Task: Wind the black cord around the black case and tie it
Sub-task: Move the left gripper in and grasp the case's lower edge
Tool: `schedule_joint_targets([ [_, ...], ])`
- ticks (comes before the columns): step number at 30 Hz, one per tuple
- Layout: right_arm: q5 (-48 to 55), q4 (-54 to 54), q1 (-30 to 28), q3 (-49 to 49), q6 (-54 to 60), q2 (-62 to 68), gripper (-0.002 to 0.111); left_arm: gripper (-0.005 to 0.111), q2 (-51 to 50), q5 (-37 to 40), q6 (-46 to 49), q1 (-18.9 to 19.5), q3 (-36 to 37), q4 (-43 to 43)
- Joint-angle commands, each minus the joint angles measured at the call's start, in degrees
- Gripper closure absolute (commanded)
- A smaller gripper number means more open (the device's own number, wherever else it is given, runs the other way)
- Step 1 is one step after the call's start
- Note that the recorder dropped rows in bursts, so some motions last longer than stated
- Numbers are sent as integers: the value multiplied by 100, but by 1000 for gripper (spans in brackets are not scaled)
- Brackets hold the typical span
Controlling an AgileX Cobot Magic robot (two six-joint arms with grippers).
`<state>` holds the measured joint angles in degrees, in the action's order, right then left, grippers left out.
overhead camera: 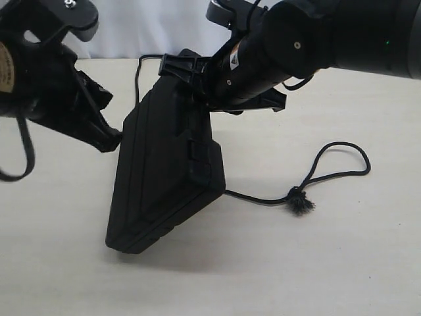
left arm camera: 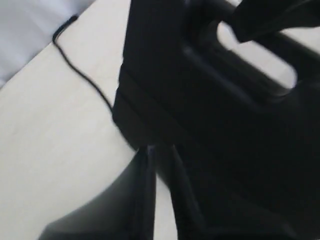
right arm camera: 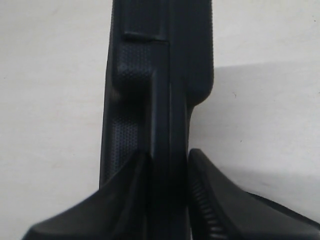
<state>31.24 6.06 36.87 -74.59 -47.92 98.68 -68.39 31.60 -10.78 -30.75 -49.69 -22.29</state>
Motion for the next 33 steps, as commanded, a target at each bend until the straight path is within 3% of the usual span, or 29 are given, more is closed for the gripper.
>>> schedule_joint_targets([
  [1,-208,71,-23,-68,85,-155,104,93,937,-1965,51,-2,1303,407],
  [4,-197,71,-23,-68,86,-155,104,93,1276,-3471,23,-36,2281,420],
  [8,-141,71,-23,-68,86,-155,104,93,1277,-4956,62,-483,3172,393],
  [12,-118,81,-23,-68,86,-155,104,94,1277,-5183,276,-793,3639,393],
  [17,-132,81,-23,-68,86,-155,104,107,1186,-5356,530,-794,3978,554],
  [22,-132,57,-23,-68,37,-155,104,106,726,-5721,598,-794,3981,502],
  [24,-132,-2,-23,-68,37,-155,104,101,490,-5737,662,-794,3981,502],
  [26,-132,-63,-23,-68,37,-155,104,88,248,-5727,662,-794,3981,502],
  [31,-132,-146,-13,-68,37,-155,104,44,21,-5796,662,-794,3957,502],
  [33,-132,-177,-12,-68,37,-155,104,33,21,-5878,731,-794,3959,479],
])
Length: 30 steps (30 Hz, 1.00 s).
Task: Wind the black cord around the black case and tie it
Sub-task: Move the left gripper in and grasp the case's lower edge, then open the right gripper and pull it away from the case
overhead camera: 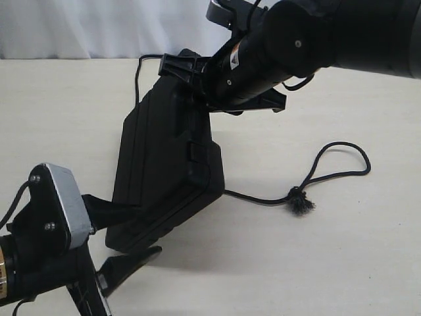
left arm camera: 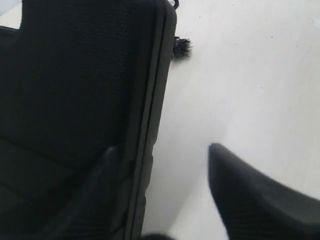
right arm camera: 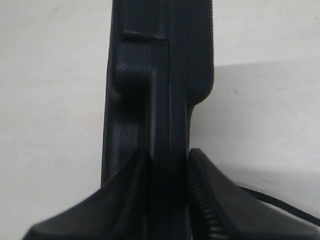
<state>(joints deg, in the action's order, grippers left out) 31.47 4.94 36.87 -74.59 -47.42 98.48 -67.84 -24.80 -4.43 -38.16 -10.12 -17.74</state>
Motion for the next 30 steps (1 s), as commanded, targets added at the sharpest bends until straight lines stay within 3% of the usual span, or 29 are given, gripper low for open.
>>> schedule_joint_targets([
  [1,-155,-121,-12,-68,-13,-135,104,29,-34,-236,174,-53,2,-62],
  [6,-155,-329,-12,-68,-13,-135,104,27,-114,-393,752,-53,2,-102],
  [10,-169,-585,-12,-68,-13,-135,104,27,-741,-878,2285,-53,2,940],
  [13,-208,-857,-12,-68,-13,-135,104,27,-1251,-1909,2737,-53,2,1707],
  [15,-227,-1070,-12,-68,4,-135,104,27,-1461,-2044,2994,-53,-1,2012],
  [18,-318,-1466,-12,-68,28,-135,104,27,-1714,-2070,3182,-53,-11,2643],
  [24,-341,-1753,-3,-68,28,-135,104,27,-2194,-2082,3110,-53,-391,2804],
  [30,-341,-1753,-3,-68,28,-135,104,27,-2495,-2068,2946,-53,-673,3562],
])
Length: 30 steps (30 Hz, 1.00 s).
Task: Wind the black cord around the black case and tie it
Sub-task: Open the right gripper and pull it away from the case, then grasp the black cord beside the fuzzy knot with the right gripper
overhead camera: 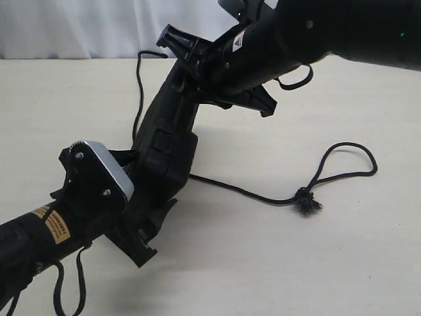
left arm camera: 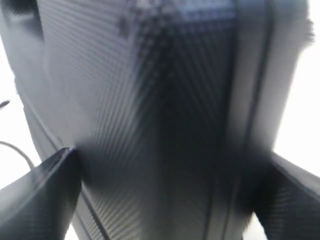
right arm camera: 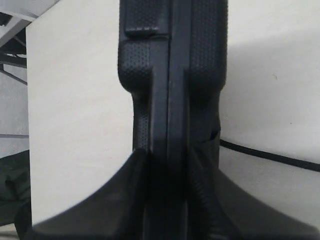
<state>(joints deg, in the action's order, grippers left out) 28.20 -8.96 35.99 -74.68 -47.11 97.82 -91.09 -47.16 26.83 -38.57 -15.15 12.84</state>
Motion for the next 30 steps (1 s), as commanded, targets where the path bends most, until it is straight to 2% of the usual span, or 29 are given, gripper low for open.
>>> schedule_joint_targets([
  [1,15,-341,85,-59,-3,-69,104,29,-170,125,-289,-12,-183,654],
  [2,29,-341,85,-59,-3,-69,104,33,-170,127,-361,-12,-183,680],
  [4,58,-194,85,-59,-3,-69,104,55,-170,192,-767,-12,-183,692],
  [5,120,-20,85,-59,-3,-69,102,71,-170,313,-1010,-12,-183,568],
  [6,177,88,85,-59,-3,-69,100,81,-170,343,-1058,-12,-183,476],
  [7,235,249,85,-59,-3,-69,92,96,-170,358,-1058,-12,-183,278],
  [8,287,417,85,-59,-3,-69,82,107,-170,358,-1058,-12,-183,57],
  [10,329,541,85,-59,-3,-69,70,107,-170,358,-1058,-12,-183,-31],
  [12,373,632,42,-73,69,-107,50,107,-170,441,-1058,-12,-183,-8],
  [14,506,770,-26,-156,294,-197,45,107,-170,468,-1058,-12,-183,-8],
  [19,1854,1271,-701,-377,468,-754,44,107,-170,510,-1058,-12,-170,2],
  [21,2844,2055,-982,-318,439,-920,44,107,-170,510,-1058,-12,-170,-10],
  [24,3414,2811,-1116,134,72,-920,44,107,-170,510,-1058,-12,-170,-21],
  [30,1434,2222,-1756,1798,-459,-624,48,107,-170,537,-1058,-12,-170,-21],
])
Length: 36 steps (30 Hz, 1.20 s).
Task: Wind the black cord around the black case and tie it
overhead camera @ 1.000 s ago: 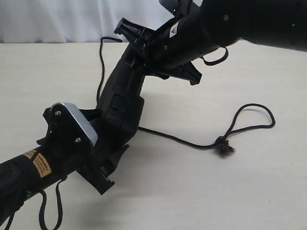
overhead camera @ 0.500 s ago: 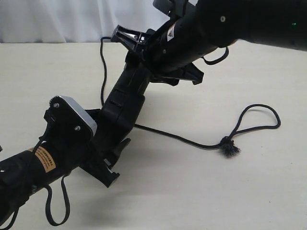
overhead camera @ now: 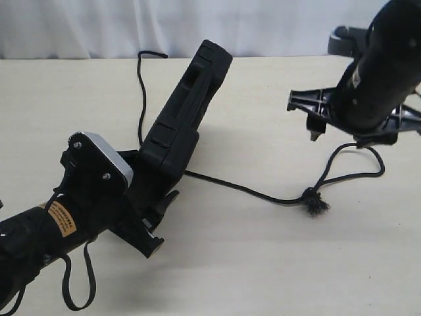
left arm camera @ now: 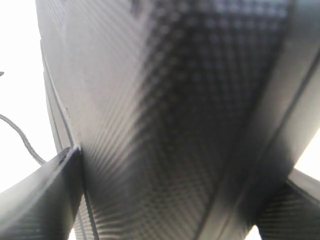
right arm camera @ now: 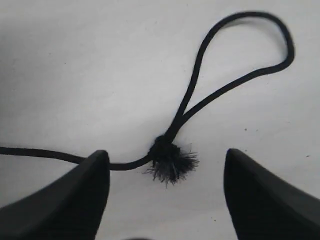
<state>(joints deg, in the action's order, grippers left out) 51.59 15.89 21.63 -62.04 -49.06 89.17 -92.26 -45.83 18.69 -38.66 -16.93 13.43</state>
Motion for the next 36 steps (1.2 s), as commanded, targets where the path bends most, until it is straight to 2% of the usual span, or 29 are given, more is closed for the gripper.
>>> schedule_joint_targets([
  [1,-962,-272,-412,597,-281,338,48,107,-53,431,-244,-3,7,-79],
  [4,-961,-325,-584,638,-318,772,48,107,-53,455,-244,-3,7,-79],
  [8,-1604,-482,-546,638,-318,1351,48,107,-53,477,-244,-3,7,-79],
  [13,-1829,-509,-576,638,-318,1887,48,107,-53,524,-244,-3,7,-79],
  [16,-2297,-509,-576,638,-322,2052,62,107,-53,524,-244,-3,7,-79],
  [18,-2482,-513,-576,638,-322,2065,81,107,-53,524,-244,-3,7,-79],
  [19,-2567,-513,-576,638,-322,2065,100,107,-53,523,-244,-3,7,-90],
  [20,-2626,-471,-576,638,-322,2045,104,107,-53,523,-244,-3,7,-90],
  [23,-2952,-391,-563,712,153,1904,104,107,-53,584,-244,-3,7,-80],
  [28,-4228,-380,-550,1629,1315,1055,104,107,-53,652,-244,-3,7,-80],
  [31,-5890,-260,-550,2805,2044,360,104,107,-53,652,-244,-3,7,-80],
  [33,-6866,348,-550,3417,2057,31,104,107,-53,652,-244,-3,7,-80],
  [34,-7676,1025,-550,3887,2057,-202,104,107,-53,652,-244,-3,7,-80],
  [36,-8419,1899,-550,4269,2057,-429,104,107,-53,661,-244,-3,7,-80],
])
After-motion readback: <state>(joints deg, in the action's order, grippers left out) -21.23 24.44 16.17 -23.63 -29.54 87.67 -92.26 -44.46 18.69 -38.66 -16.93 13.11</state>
